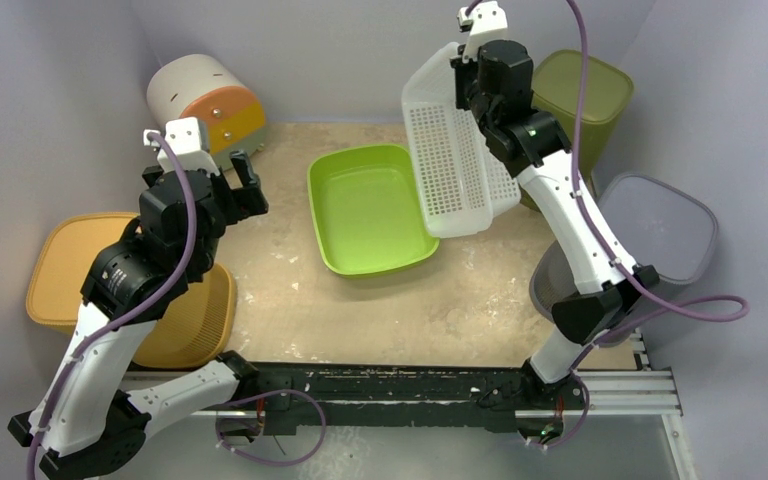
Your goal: Turn the large container upside down
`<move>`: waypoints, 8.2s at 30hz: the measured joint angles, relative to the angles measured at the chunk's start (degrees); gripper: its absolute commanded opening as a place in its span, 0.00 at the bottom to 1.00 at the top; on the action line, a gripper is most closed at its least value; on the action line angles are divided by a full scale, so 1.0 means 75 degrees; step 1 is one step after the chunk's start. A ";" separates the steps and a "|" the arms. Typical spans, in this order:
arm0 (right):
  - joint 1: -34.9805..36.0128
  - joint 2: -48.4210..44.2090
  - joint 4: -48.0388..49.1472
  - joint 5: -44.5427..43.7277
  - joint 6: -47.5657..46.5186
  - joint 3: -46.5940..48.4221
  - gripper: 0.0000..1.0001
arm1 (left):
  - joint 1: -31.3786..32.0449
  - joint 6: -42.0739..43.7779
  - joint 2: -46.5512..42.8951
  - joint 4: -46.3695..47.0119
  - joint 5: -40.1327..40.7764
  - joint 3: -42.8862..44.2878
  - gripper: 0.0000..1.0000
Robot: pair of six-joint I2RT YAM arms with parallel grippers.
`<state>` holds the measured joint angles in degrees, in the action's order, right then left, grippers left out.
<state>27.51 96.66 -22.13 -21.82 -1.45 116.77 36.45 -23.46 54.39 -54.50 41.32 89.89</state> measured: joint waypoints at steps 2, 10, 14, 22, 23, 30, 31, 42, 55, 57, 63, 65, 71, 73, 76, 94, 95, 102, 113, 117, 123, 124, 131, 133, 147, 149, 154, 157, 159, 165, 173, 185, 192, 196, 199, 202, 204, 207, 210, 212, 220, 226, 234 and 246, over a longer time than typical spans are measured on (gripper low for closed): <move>0.0000 -0.0143 -0.0111 -0.0175 -0.0187 0.0000 0.00 | 0.0000 -0.0003 -0.0023 0.0003 -0.0003 0.0000 0.90; 0.0003 -0.0918 -0.0061 -0.0866 -0.0935 -0.0542 0.00 | 0.0000 -0.0003 -0.0122 0.0050 -0.0006 -0.0044 0.90; 0.0003 -0.0941 0.0003 -0.1259 -0.1387 -0.0799 0.00 | 0.0000 -0.0009 -0.0149 0.0114 -0.0006 -0.0163 0.90; -0.0006 -0.0938 0.0093 -0.1413 -0.1629 -0.1877 0.00 | 0.0000 -0.0020 -0.0114 0.0169 -0.0032 -0.0358 0.90; -0.0003 -0.0938 0.0111 -0.1396 -0.1617 -0.2025 0.00 | 0.0000 -0.0020 -0.0093 0.0169 -0.0032 -0.0358 0.90; 0.0090 -0.0723 0.0239 -0.1207 -0.1460 -0.2495 0.00 | 0.0000 -0.0023 -0.0099 0.0166 -0.0026 -0.0358 0.90; 0.0125 -0.0650 0.0283 -0.1189 -0.1448 -0.2492 0.00 | 0.0000 -0.0026 -0.0102 0.0166 -0.0026 -0.0358 0.90; 0.1291 0.0956 0.0743 -0.1749 -0.1463 -0.2299 0.00 | 0.0000 -0.0140 -0.0224 0.0020 0.0055 -0.0469 0.90; 0.2535 0.3112 0.1349 -0.2282 -0.0656 -0.1078 0.00 | 0.0000 -0.0140 -0.0239 -0.0146 0.0154 -0.0469 0.90; 0.2541 0.3497 0.1300 -0.2209 -0.0519 -0.1078 0.00 | 0.0000 -0.0140 -0.0245 -0.0163 0.0178 -0.0469 0.90; 0.2428 0.4197 0.1061 -0.2218 -0.0204 -0.1137 0.00 | 0.0000 -0.0140 -0.0251 -0.0236 0.0262 -0.0469 0.90; 0.2378 0.4188 0.1052 -0.2186 -0.0117 -0.1160 0.00 | 0.0000 -0.0140 -0.0248 -0.0251 0.0286 -0.0472 0.90; 0.2174 0.3791 0.1174 -0.2183 0.0041 -0.1469 0.04 | 0.0000 -0.0140 -0.0216 -0.0251 0.0315 -0.0495 0.90; 0.2124 0.3739 0.1163 -0.2192 0.0099 -0.1475 0.36 | 0.0000 -0.0137 -0.0216 -0.0242 0.0315 -0.0562 0.90; 0.2087 0.3692 0.1137 -0.2235 0.0224 -0.1480 0.47 | 0.0000 -0.0140 -0.0184 -0.0248 0.0315 -0.0600 0.90; 0.2940 0.2215 0.1352 -0.0050 0.0251 -0.1827 0.57 | 0.0000 -0.0140 0.0251 -0.0291 0.0323 0.0111 0.90; 0.3057 0.2221 0.1390 0.0146 0.0315 -0.1886 0.57 | 0.0000 -0.0140 0.0286 -0.0289 0.0326 0.0219 0.90; 0.3858 0.3031 0.1411 0.0857 0.0860 -0.1903 0.58 | 0.0000 -0.0134 0.0490 -0.0227 0.0385 0.1011 0.90; 0.4124 0.4237 0.1279 0.1320 0.1518 -0.1612 0.54 | 0.0000 -0.0131 0.0367 -0.0233 0.0437 0.1046 0.90; 0.4112 0.4304 0.1227 0.1268 0.1655 -0.1443 0.35 | 0.0000 -0.0128 0.0254 -0.0233 0.0490 0.1046 0.90; 0.4080 0.4331 0.1139 0.1125 0.1807 -0.1294 0.28 | 0.0000 -0.0128 0.0114 -0.0233 0.0493 0.1046 0.90; 0.4080 0.4348 0.1131 0.1096 0.1810 -0.1265 0.27 | 0.0000 -0.0128 0.0085 -0.0233 0.0493 0.1046 0.90; 0.4080 0.4497 0.1139 0.1046 0.1862 -0.1096 0.00 | 0.0000 -0.0128 -0.0090 -0.0245 0.0542 0.1032 0.90; 0.4080 0.4552 0.1139 0.1131 0.1880 -0.0994 0.00 | 0.0000 -0.0131 -0.0111 -0.0251 0.0554 0.1032 0.90; 0.4045 0.4567 0.1737 0.2416 0.2340 -0.0286 0.00 | 0.0000 -0.0131 -0.0125 -0.0297 0.0595 0.1032 0.90; 0.4045 0.4567 0.1856 0.2515 0.2451 -0.0274 0.00 | 0.0000 -0.0131 -0.0140 -0.0306 0.0612 0.1029 0.90; 0.4045 0.4578 0.1999 0.2675 0.2632 -0.0274 0.00 | 0.0000 -0.0131 -0.0154 -0.0323 0.0662 0.1029 0.90; 0.4045 0.4578 0.2151 0.2841 0.2769 -0.0274 0.00 | 0.0000 -0.0131 -0.0149 -0.0329 0.0662 0.1032 0.90; 0.4042 0.4578 0.2226 0.2879 0.2859 -0.0271 0.00 | 0.0000 -0.0131 -0.0137 -0.0350 0.0662 0.1035 0.90; 0.4030 0.4558 0.2576 0.2897 0.3346 -0.0256 0.00 | 0.0000 -0.0131 -0.0058 -0.0472 0.0659 0.1145 0.90; 0.3564 0.3267 0.4313 0.3777 0.5651 -0.1518 0.00 | 0.0000 -0.0125 0.0245 -0.0793 0.0647 0.1993 0.90; 0.2626 0.2250 0.7903 0.4876 0.9457 -0.3914 0.00 | 0.0000 -0.0114 0.0527 -0.1046 0.0568 0.2608 0.90; 0.2396 0.2433 0.9594 0.5050 1.0797 -0.5042 0.00 | 0.0000 -0.0096 0.0670 -0.1102 0.0571 0.2707 0.90; 0.2186 0.2328 1.0448 0.5097 1.1264 -0.5683 0.00 | 0.0000 -0.0090 0.0755 -0.1113 0.0571 0.2687 0.90; 0.1906 0.2226 1.1033 0.5202 1.1494 -0.6126 0.00 | 0.0000 -0.0050 0.0761 -0.1110 0.0577 0.2602 0.90; 0.1547 0.2154 1.1465 0.5217 1.1613 -0.6400 0.00 | 0.0000 -0.0017 0.0766 -0.1105 0.0577 0.2509 0.90; 0.1309 0.2127 1.1587 0.5214 1.1625 -0.6441 0.00 | 0.0000 0.0012 0.0784 -0.1081 0.0580 0.2448 0.90; 0.0994 0.2124 1.1596 0.5190 1.1619 -0.6438 0.00 | 0.0000 0.0015 0.0813 -0.1055 0.0580 0.2334 0.90; 0.0761 0.2151 1.1596 0.5173 1.1619 -0.6438 0.00 | 0.0000 0.0015 0.0848 -0.0997 0.0577 0.2209 0.90; 0.0600 0.2209 1.1640 0.5173 1.1648 -0.6438 0.00 | 0.0000 0.0015 0.0857 -0.0962 0.0577 0.2116 0.90; -0.0020 0.2696 1.1240 0.5004 1.1217 -0.6729 0.00 | 0.0000 0.0032 0.0985 -0.0810 0.0577 0.1743 0.90; 0.0114 0.3188 0.9990 0.5033 1.0325 -0.6851 0.00 | 0.0000 0.0058 0.1000 -0.0641 0.0574 0.1463 0.90; 0.0286 0.3045 0.8985 0.4855 0.9122 -0.6764 0.06 | 0.0000 0.0067 0.0994 -0.0425 0.0548 0.1309 0.90; 0.0673 0.2958 0.5869 0.3579 0.7172 -0.5383 0.39 | 0.0000 0.0061 0.0988 -0.0361 0.0495 0.1166 0.90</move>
<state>32.56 118.85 21.89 5.02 52.34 76.40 36.45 -23.00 61.80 -57.21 45.04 98.63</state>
